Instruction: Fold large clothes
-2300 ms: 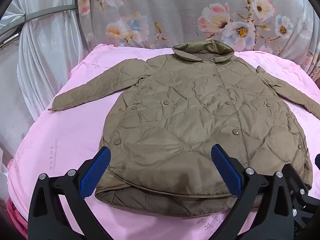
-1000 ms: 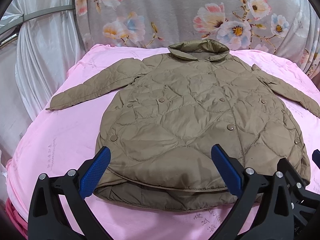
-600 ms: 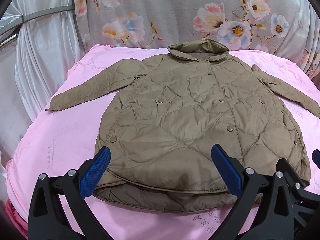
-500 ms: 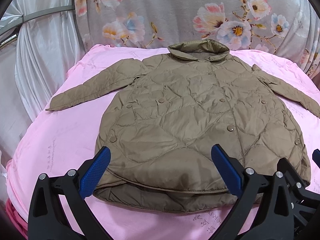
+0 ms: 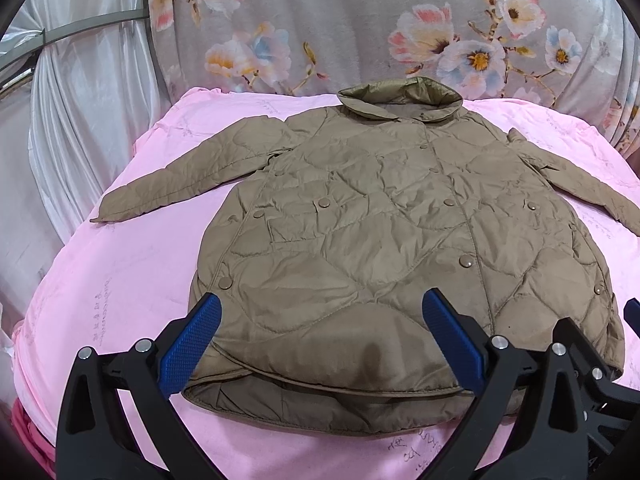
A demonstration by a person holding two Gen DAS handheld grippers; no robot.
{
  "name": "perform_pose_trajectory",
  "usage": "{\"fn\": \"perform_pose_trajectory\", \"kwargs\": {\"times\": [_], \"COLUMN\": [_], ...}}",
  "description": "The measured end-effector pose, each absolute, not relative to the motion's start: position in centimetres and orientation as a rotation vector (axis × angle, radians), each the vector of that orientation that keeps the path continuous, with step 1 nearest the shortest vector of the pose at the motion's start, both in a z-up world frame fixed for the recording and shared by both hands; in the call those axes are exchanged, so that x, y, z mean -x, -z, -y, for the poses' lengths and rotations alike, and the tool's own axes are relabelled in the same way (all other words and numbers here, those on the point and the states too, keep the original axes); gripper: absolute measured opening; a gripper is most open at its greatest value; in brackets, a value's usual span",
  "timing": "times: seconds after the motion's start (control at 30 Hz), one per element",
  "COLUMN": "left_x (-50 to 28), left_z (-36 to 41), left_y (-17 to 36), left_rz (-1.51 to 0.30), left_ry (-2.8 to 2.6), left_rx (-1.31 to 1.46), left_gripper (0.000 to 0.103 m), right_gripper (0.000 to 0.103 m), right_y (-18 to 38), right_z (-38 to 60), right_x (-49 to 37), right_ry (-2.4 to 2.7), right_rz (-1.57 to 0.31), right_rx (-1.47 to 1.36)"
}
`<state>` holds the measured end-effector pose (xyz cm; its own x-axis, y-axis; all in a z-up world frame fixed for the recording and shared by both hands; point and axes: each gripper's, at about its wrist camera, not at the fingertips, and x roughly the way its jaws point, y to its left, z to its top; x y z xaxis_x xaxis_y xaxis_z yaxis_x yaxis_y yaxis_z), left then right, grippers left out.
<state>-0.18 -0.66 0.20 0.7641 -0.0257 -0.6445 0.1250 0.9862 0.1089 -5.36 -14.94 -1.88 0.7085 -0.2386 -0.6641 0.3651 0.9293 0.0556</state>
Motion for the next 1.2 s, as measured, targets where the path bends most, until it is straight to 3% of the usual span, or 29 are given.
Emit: {"fn": "perform_pose_trajectory", "kwargs": {"times": [1.0,1.2], "left_x": [0.5,-0.9], "left_z": [1.0,0.9], "left_y": [0.4,0.4], "left_rz": [-0.691,-0.697], "left_ry": [0.084,0.064], "left_rx": [-0.161,-0.165], "left_gripper": [0.098,0.098], "right_gripper": [0.098,0.098], "right_y": [2.4,2.8], "right_z": [15.4,19.3], "right_x": [5.7,5.2], "right_ry": [0.325,0.286], "right_rz": [-0.700,-0.698], "right_rx": [-0.209,-0.320]}}
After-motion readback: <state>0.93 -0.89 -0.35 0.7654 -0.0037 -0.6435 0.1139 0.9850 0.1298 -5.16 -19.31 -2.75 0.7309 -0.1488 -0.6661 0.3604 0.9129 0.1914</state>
